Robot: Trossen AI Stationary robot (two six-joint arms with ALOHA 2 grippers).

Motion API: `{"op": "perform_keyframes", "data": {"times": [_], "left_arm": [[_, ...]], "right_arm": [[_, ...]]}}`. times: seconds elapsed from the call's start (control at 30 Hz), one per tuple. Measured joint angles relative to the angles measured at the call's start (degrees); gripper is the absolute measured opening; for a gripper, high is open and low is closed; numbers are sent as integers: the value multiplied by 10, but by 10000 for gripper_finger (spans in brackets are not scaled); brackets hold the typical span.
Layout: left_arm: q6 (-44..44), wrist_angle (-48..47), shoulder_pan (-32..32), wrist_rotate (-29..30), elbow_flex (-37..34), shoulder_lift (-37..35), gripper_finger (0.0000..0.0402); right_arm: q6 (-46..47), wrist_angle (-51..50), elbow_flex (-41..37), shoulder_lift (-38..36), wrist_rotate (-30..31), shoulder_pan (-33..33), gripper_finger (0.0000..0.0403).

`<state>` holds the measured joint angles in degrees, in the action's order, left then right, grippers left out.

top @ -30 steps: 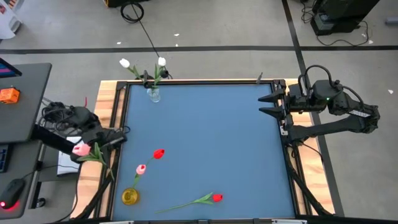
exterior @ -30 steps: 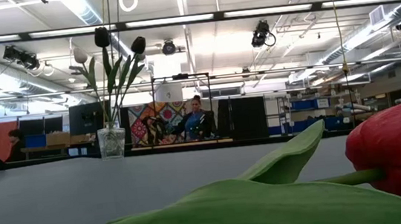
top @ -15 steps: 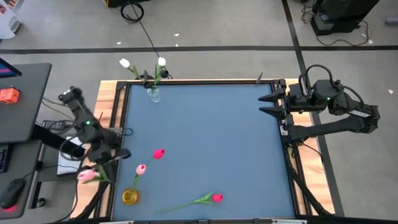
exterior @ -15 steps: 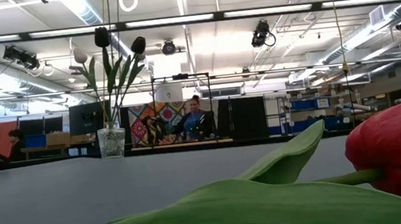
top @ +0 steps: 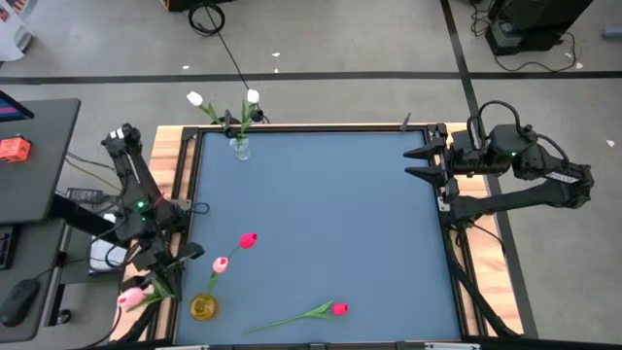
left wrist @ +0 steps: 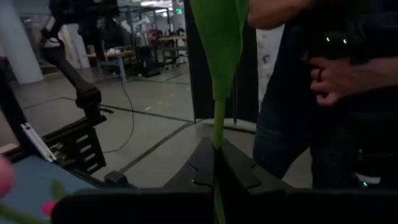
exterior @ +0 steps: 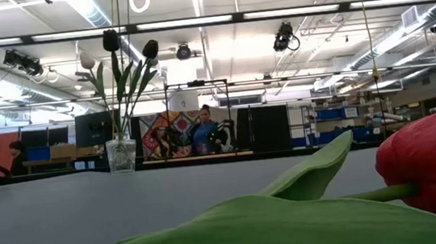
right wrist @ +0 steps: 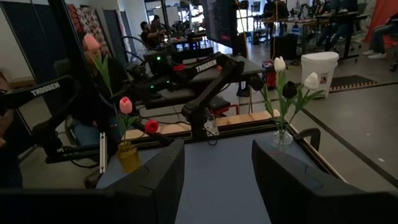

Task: Sort flowers into vase by color
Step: Put the pink tulip into the yellow vase

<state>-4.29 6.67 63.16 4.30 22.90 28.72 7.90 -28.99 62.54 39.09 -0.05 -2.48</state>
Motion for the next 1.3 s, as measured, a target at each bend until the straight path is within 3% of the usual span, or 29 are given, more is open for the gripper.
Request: {"op": "perform_keyframes", "data": {"times": [0.33,0.67,0.93,1.17,1.3], "left_arm": [[-39,3,18,48,0,52,9],[-25,3,22,52,0,74,11],[21,103,48,55,-56,77,13],[48,103,54,146,-58,74,69],[53,103,54,162,-58,65,115]], "right_arm": [[0,1,0,0,0,0,195],[0,2,0,0,0,0,195],[0,2,0,0,0,0,195],[0,2,0,0,0,0,195],[0,2,0,0,0,0,195]]}}
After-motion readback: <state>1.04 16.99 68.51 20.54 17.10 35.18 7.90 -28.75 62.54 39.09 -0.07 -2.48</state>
